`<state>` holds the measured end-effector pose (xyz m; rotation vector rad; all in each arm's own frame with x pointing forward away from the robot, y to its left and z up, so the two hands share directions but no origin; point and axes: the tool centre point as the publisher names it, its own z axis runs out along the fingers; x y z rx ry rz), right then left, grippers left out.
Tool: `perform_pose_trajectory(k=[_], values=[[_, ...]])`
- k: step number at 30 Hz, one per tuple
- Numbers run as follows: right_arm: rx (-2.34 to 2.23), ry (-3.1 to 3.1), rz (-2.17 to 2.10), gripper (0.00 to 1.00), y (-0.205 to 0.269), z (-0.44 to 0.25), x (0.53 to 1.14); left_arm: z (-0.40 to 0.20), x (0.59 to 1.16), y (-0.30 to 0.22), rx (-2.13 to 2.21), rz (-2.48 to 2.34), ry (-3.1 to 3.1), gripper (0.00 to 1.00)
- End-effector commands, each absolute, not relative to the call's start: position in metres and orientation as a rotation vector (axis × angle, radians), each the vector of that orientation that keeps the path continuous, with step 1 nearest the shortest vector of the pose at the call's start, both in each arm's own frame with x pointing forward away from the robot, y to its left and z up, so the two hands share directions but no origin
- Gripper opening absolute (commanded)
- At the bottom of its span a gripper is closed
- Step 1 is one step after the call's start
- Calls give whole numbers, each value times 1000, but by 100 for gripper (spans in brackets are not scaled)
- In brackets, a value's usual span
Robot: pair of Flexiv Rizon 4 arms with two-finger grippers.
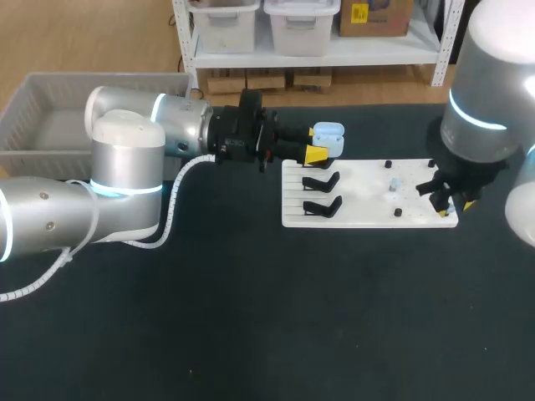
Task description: Pick up each earbud case from the left stands, insert the matching earbuds, close the lid, and place the case in the box.
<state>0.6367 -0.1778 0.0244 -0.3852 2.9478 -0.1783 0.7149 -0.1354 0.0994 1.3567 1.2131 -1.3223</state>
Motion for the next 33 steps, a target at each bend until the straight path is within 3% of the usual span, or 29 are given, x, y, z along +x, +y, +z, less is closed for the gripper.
perform_pose_trajectory(k=[1,33], values=[[-380,2939,-181,35,-177,22,636,99,715,-136,1356,-1322,1214,0],[-353,2917,-215,31,-179,11,643,99,715,-136,1356,-1322,1214,0]])
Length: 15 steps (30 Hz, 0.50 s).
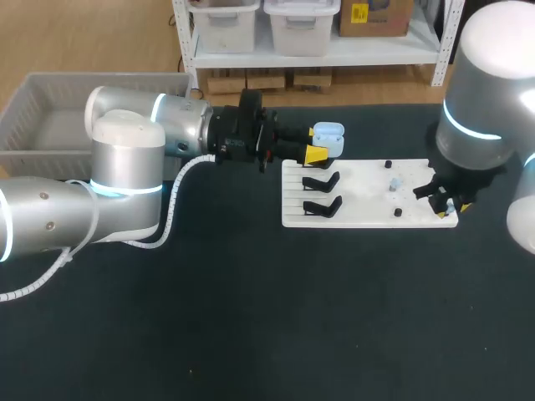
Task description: Pick up each earbud case from the left stands, insert the matching earbuds, close the lid, and place the case in the box.
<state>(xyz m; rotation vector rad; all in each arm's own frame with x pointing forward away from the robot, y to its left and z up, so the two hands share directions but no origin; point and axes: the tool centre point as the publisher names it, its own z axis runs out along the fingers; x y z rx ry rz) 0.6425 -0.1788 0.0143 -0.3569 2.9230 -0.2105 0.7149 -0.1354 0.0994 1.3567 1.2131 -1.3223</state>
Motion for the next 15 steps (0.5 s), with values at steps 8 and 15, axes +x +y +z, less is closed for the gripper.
perform_pose_trajectory(k=[8,15], values=[[-338,2911,-223,26,-181,10,647,99,715,-136,1356,-1322,1214,0],[-325,2911,-227,0,-182,10,647,99,715,-136,1356,-1322,1214,0]])
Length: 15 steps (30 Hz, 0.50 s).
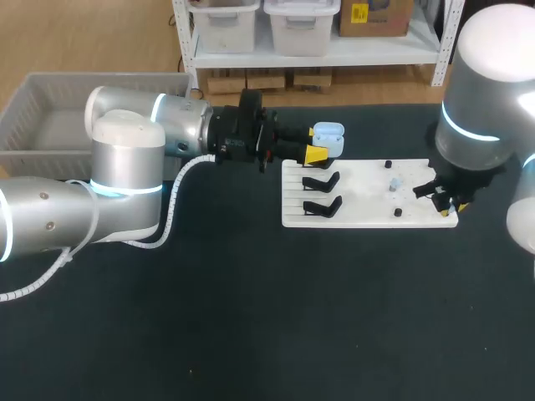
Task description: Pick up each earbud case from the left stands, insert the matching earbuds, close the lid, and place the case in the box.
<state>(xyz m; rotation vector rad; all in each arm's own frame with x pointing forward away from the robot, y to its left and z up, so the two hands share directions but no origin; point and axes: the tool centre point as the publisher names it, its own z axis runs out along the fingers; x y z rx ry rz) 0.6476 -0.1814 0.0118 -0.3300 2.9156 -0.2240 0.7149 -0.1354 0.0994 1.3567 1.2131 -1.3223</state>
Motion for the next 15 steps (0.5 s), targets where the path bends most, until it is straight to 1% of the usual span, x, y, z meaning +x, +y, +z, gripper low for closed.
perform_pose_trajectory(k=[1,4,8,15], values=[[-324,2911,-227,0,-182,11,647,99,715,-136,1356,-1322,1214,0],[-324,2900,-225,0,-179,20,643,99,715,-136,1356,-1322,1214,0],[-337,2886,-212,0,-167,48,636,99,715,-136,1356,-1322,1214,0],[-385,2834,-290,0,-128,110,626,99,715,-136,1356,-1322,1214,0]])
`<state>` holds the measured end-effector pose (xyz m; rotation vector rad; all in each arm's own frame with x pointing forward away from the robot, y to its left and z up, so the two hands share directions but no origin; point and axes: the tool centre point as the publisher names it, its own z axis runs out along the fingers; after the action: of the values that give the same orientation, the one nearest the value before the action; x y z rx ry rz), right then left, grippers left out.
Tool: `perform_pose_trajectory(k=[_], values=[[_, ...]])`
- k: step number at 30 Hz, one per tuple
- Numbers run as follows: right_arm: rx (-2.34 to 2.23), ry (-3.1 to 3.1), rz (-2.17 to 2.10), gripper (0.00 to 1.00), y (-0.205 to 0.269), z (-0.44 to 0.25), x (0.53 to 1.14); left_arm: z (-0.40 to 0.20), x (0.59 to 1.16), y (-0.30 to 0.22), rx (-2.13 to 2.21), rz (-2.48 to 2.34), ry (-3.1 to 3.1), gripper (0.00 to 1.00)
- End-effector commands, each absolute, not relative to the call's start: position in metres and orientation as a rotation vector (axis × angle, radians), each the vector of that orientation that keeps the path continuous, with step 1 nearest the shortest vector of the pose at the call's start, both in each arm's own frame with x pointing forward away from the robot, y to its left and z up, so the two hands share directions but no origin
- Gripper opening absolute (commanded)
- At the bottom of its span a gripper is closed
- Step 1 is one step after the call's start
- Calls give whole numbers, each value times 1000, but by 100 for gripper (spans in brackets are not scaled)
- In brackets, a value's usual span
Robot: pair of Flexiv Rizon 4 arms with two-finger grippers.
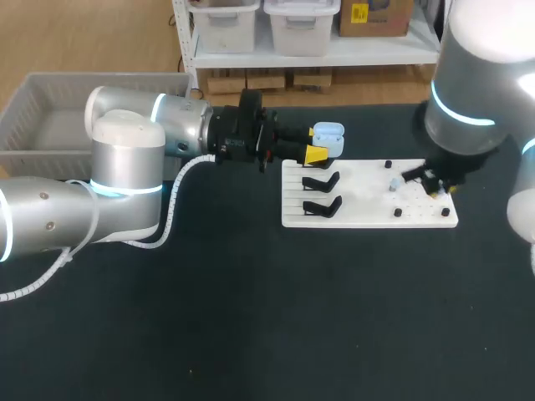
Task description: Pick up each earbud case from the left stands, insert the matching earbuds, close the lid, and place the case in the box.
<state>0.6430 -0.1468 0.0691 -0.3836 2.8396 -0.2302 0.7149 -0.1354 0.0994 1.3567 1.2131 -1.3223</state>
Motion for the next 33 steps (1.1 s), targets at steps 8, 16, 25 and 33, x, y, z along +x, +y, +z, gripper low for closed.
perform_pose_trajectory(k=[8,16,25,33], values=[[-268,2951,-294,0,-81,131,623,99,715,-136,1356,-1322,1214,0],[-171,2953,-241,0,-47,134,617,99,715,-136,1356,-1322,1214,0],[-171,2953,-241,0,-47,134,617,99,715,-136,1356,-1322,1214,0],[-171,2953,-241,0,-47,134,617,99,715,-136,1356,-1322,1214,0]])
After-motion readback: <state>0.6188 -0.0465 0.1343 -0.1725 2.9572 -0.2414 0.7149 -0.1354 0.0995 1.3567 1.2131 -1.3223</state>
